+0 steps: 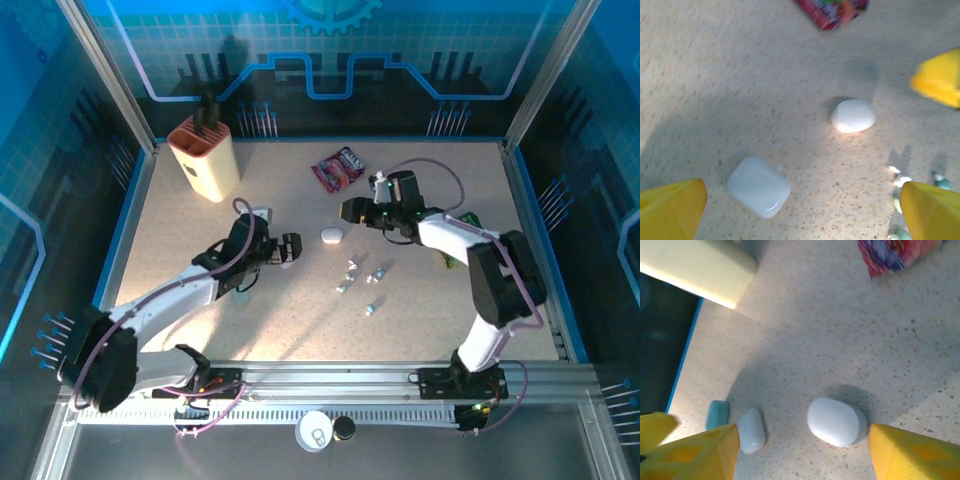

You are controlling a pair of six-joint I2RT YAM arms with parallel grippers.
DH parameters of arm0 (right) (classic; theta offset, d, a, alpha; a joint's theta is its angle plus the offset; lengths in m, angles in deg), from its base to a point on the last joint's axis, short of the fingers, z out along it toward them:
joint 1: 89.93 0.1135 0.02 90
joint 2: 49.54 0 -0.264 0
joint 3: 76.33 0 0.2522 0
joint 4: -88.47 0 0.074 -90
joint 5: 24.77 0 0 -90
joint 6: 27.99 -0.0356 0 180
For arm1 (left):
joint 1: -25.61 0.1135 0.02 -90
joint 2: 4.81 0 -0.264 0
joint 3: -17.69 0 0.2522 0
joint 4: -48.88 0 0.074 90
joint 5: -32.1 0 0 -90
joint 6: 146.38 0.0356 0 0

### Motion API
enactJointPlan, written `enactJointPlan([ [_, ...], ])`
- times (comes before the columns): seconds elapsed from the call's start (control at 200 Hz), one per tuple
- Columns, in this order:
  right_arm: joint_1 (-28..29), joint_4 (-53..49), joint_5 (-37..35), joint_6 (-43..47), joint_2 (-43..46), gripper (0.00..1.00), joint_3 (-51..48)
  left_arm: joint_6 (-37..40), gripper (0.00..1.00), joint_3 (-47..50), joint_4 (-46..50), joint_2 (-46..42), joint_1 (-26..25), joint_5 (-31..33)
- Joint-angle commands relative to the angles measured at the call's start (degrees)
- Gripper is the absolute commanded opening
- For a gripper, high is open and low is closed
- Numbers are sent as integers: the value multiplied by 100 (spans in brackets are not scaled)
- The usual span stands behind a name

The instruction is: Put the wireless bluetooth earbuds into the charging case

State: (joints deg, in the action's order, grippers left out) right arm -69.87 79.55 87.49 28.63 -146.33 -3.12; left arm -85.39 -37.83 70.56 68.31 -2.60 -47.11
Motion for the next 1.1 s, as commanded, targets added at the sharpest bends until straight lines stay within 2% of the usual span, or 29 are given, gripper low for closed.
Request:
enactJointPlan([
  [0.0,-45,-454,-161,372,580,70,-279,-1293,97,-539,1116,551,58,311],
  [0.075,-46,-525,-157,441,888,70,-426,-1936,97,-1029,1621,1011,79,224],
  [0.255,-62,-747,-249,581,1354,70,-674,-2747,96,-2311,2876,2152,155,-75],
  [0.4,-104,-818,-217,649,1495,71,-817,-3436,94,-2460,2833,2558,201,-56],
  [0.535,-267,-838,-109,696,1561,71,-987,-3993,85,-2520,2839,2822,306,-36],
  [0.865,-643,-809,85,673,1881,72,-1329,-4185,77,-2858,2891,3498,351,-158],
  [1.096,-668,-788,172,627,1892,72,-1358,-4158,67,-3031,3020,3788,403,-230],
])
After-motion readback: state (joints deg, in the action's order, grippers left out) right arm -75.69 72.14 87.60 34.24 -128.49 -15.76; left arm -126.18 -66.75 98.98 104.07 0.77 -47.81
